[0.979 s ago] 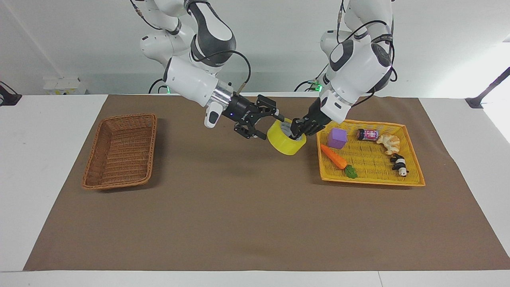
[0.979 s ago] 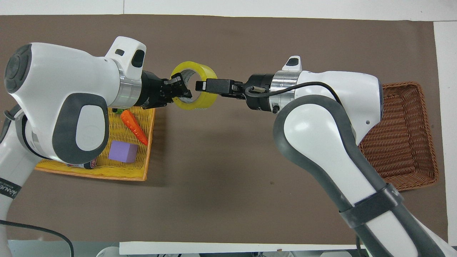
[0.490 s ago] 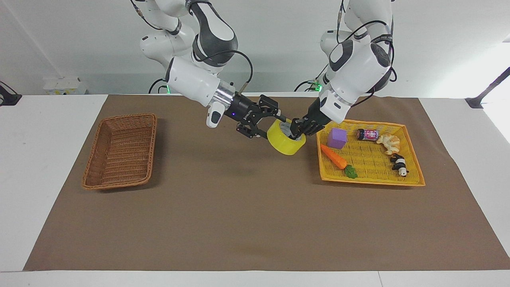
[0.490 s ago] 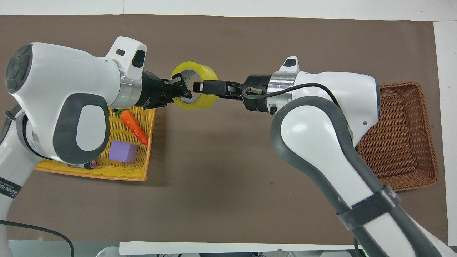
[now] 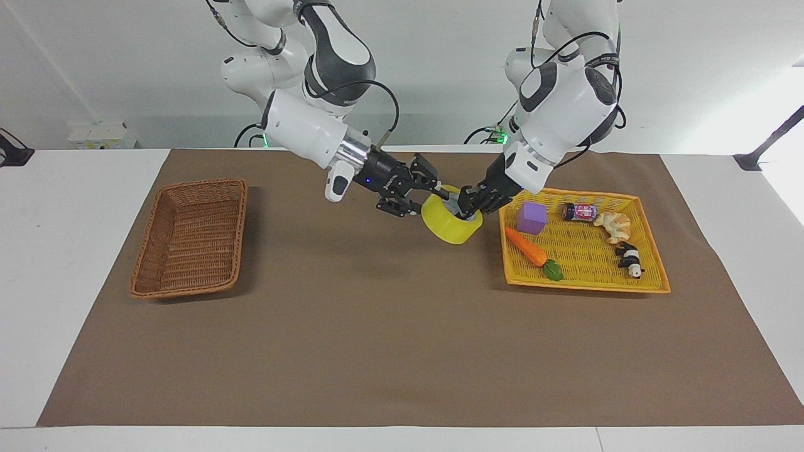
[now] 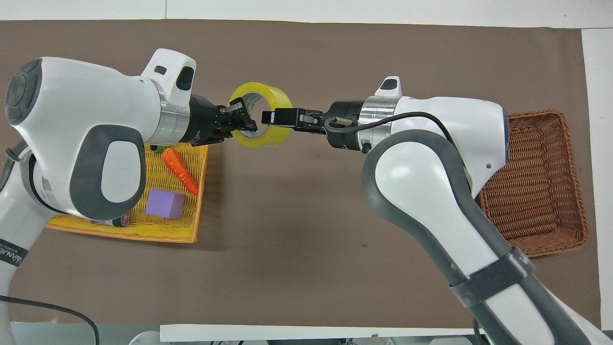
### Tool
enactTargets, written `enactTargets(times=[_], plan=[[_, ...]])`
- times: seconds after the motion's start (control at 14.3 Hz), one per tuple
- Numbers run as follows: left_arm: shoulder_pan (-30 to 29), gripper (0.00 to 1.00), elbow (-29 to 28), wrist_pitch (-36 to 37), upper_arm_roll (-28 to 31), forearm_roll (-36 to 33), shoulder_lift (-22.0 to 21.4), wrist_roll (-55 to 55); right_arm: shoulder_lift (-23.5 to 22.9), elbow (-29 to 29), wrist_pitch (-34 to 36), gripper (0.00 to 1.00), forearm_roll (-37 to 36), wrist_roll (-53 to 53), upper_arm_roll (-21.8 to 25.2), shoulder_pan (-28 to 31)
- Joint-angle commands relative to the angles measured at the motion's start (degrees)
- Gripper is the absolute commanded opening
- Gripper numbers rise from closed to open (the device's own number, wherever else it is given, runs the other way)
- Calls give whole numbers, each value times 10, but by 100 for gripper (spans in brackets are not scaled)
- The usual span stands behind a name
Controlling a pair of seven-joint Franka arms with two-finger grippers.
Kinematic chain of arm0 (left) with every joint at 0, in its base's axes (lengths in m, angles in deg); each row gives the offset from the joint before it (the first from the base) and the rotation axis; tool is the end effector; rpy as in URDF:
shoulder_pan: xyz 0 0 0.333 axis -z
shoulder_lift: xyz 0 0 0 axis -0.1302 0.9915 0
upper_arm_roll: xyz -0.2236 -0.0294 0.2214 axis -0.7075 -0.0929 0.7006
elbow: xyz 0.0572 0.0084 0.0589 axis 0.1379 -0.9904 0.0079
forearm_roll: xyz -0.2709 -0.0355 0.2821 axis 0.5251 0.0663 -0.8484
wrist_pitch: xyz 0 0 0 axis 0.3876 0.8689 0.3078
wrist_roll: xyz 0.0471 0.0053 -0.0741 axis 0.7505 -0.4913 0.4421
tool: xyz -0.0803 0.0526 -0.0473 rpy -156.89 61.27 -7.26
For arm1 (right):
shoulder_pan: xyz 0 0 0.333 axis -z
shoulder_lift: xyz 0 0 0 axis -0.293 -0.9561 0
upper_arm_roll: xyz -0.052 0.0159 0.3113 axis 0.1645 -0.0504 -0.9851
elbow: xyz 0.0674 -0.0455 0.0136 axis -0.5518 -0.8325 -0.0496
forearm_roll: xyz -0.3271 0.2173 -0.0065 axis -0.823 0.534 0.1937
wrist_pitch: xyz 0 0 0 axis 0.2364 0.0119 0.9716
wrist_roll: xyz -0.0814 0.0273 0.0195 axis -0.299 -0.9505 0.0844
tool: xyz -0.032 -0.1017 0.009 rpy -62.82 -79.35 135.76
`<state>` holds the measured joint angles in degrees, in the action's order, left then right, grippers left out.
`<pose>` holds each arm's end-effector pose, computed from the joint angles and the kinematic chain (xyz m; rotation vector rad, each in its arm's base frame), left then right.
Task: Move tape to another basket
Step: 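Close the right gripper on the tape rim beside the left gripper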
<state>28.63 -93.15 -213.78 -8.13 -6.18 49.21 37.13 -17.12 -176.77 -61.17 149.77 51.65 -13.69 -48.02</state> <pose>0.5220 -0.3053 0.5096 2.5859 0.3397 -0.0269 0.5515 0.3033 0.4907 -2.1228 0.0312 -0.2679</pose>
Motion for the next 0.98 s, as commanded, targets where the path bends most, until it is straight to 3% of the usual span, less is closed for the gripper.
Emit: enactTargets(times=[0.0,0.42,0.49,0.56,0.63,0.7,0.91], plan=[[10,2,5,-6,6,2,2,2,-3,7,-6,0,7,7,-1,-1],[10,2,4,-5,6,2,1,2,-3,7,0,0,8,6,-1,2],[10,7,4,-4,6,3,1,2,-3,7,0,0,8,7,-1,3],[10,28,3,-2,6,3,1,2,-2,7,1,0,8,6,-1,3],[10,68,3,1,6,2,0,2,-2,5,1,0,8,6,-1,4],[10,97,5,0,6,3,0,9,-2,5,2,0,8,6,-1,4],[3,99,11,31,9,2,-17,9,-1,5,3,0,8,7,-1,5]])
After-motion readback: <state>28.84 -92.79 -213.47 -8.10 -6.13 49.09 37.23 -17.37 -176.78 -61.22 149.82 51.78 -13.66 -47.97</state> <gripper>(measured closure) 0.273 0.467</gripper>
